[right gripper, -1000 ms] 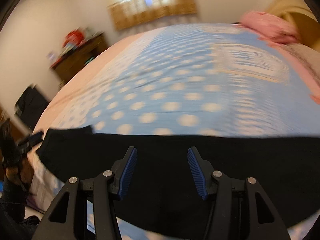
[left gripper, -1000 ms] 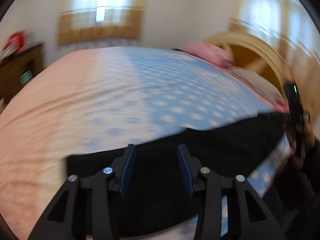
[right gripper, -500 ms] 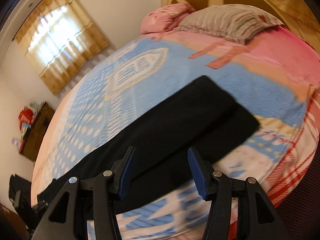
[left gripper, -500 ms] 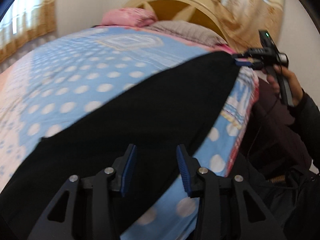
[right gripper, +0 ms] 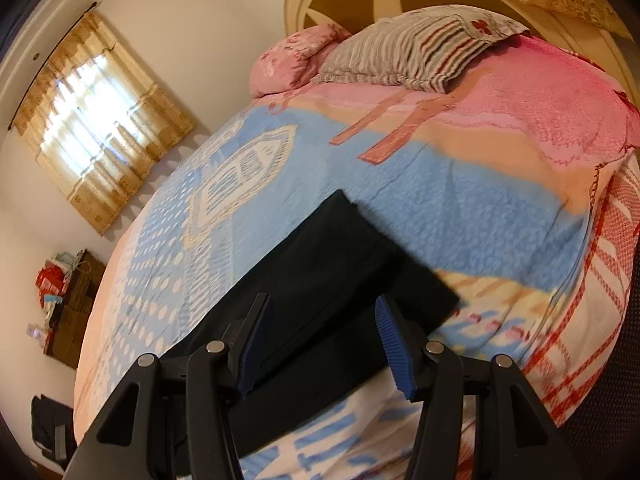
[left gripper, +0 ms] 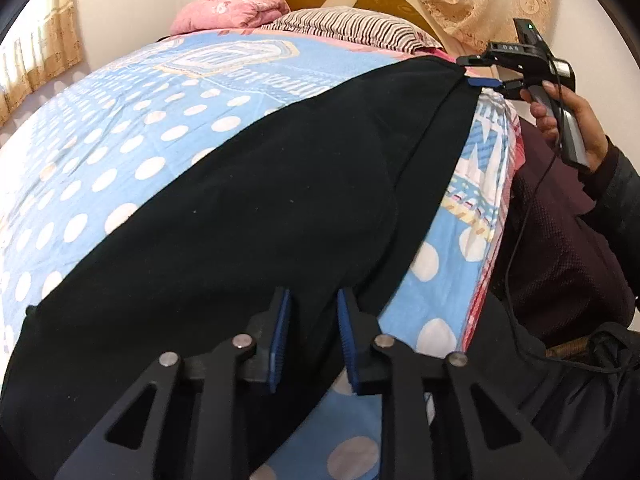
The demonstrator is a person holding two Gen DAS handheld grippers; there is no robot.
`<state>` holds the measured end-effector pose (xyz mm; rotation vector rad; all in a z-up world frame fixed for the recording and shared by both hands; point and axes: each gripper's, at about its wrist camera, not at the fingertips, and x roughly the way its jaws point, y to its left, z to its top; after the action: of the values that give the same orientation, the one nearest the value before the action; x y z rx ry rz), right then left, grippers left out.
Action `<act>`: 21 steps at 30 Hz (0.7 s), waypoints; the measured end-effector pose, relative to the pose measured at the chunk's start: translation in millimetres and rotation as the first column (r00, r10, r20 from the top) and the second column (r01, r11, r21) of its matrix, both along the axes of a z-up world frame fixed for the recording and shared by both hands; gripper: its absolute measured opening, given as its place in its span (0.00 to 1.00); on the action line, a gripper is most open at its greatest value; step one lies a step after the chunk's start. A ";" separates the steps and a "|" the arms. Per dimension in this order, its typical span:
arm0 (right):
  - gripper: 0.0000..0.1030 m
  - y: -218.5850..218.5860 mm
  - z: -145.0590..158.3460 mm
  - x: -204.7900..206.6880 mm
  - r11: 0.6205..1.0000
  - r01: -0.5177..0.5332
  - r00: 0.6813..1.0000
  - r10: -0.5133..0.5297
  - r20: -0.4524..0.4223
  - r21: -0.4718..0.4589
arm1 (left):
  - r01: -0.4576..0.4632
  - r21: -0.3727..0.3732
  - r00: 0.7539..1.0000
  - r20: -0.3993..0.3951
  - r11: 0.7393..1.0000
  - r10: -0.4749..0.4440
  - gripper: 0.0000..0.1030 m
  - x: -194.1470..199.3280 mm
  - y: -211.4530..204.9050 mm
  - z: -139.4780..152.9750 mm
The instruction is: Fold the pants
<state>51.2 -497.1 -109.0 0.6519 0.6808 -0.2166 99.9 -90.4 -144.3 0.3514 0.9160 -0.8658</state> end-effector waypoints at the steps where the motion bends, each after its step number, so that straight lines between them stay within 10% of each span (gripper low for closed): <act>1: 0.53 -4.0 -2.1 1.5 1.000 0.010 1.000 -0.010 0.003 0.011 | 0.004 0.005 1.000 0.005 1.000 -0.004 0.25 -1.7 -0.2 -0.1; 21: 0.53 -6.2 -9.5 12.0 1.000 0.015 1.000 -0.015 0.026 -0.013 | 0.057 0.019 0.998 0.025 0.998 -0.058 0.27 -10.5 -16.7 3.1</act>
<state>63.2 -503.4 -118.5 0.6460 0.6491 -0.2264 89.4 -107.1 -141.2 0.4052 0.8936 -0.9043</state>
